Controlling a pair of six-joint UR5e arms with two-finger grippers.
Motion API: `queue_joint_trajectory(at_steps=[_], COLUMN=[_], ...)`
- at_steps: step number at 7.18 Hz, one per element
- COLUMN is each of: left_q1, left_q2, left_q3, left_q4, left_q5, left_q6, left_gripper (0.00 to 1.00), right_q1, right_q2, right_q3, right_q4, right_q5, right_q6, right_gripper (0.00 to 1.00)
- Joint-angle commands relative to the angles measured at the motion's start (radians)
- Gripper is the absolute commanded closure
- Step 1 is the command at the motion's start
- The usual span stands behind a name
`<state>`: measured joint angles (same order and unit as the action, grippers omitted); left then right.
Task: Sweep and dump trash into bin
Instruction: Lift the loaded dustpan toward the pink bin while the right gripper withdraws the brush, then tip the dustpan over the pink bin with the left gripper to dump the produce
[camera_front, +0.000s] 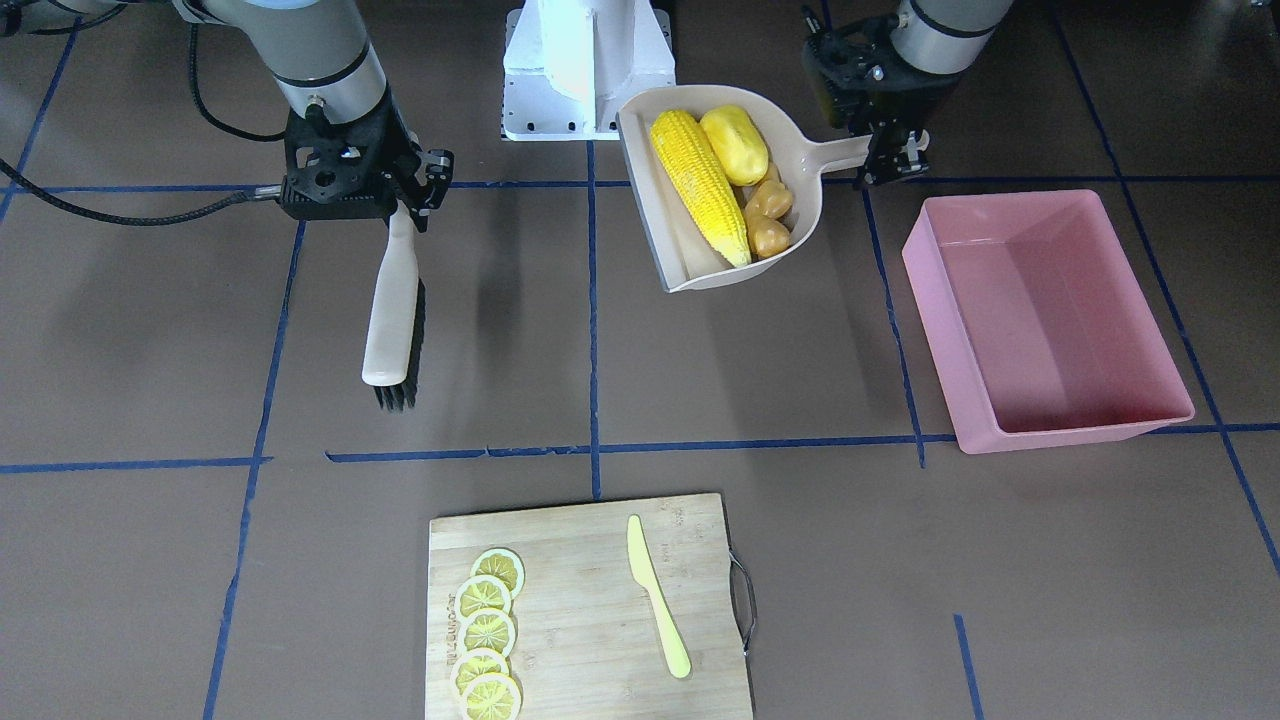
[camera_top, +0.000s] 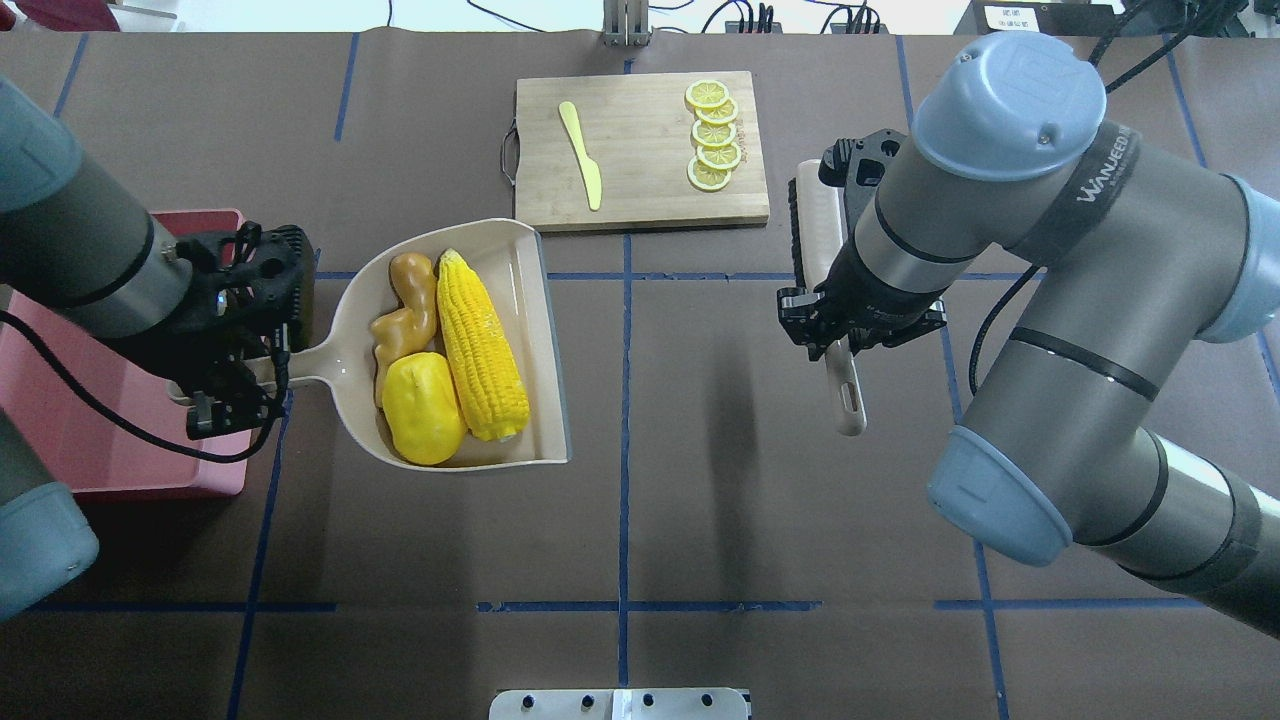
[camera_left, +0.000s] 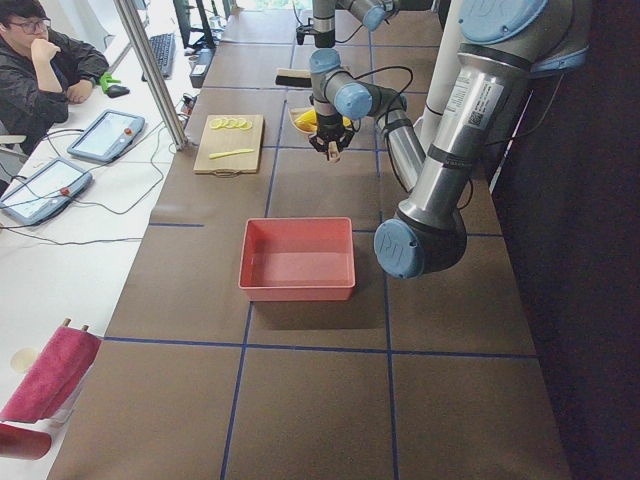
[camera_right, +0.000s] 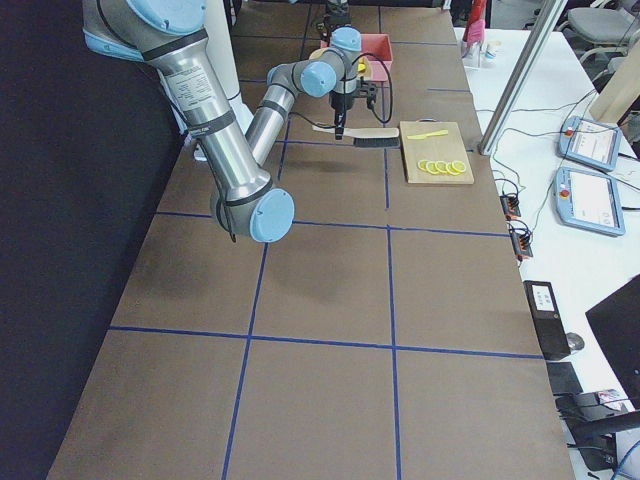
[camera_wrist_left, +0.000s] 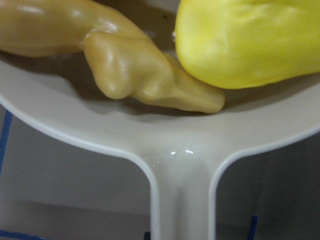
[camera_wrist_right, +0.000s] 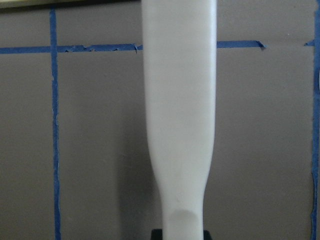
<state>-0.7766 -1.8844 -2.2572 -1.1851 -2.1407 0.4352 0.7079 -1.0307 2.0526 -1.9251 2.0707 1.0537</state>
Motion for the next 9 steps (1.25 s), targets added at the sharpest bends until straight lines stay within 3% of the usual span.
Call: queue_joint_trajectory(at_steps=[1,2,4,7,9], left_q1=[-0.088,-0.149,-0.238,-0.375,-0.455], left_q2=[0.091,0.135,0.230,0.327,0.338], left_q3=[-0.073,-0.073,-0.073,-0.056,0.010], left_q4=[0.045,0.048,0.048,0.050,0.047], left_q5=[-0.001,-0.004,-0.007,-0.005,-0.013], left_q6=[0.159,0.244,0.389,0.537,0.605], left_gripper=[1.00,1.00,1.00,1.00,1.00], right_q1=[0.048,0.086,0.172,0.278,0.330], right_q2=[-0.014,-0.061,-0.248,-0.446,-0.512], right_q3=[0.014,0.043,0.110,0.144,0.139], right_q4=[0.000,-0.002,0.005,0.014,0.015], right_q5=[0.003,0.012,0.116,0.120,0.134], right_q6=[-0.024,-0.091,-0.266,-0.531,-0.641], right_gripper=[1.00,1.00,1.00,0.99,0.99])
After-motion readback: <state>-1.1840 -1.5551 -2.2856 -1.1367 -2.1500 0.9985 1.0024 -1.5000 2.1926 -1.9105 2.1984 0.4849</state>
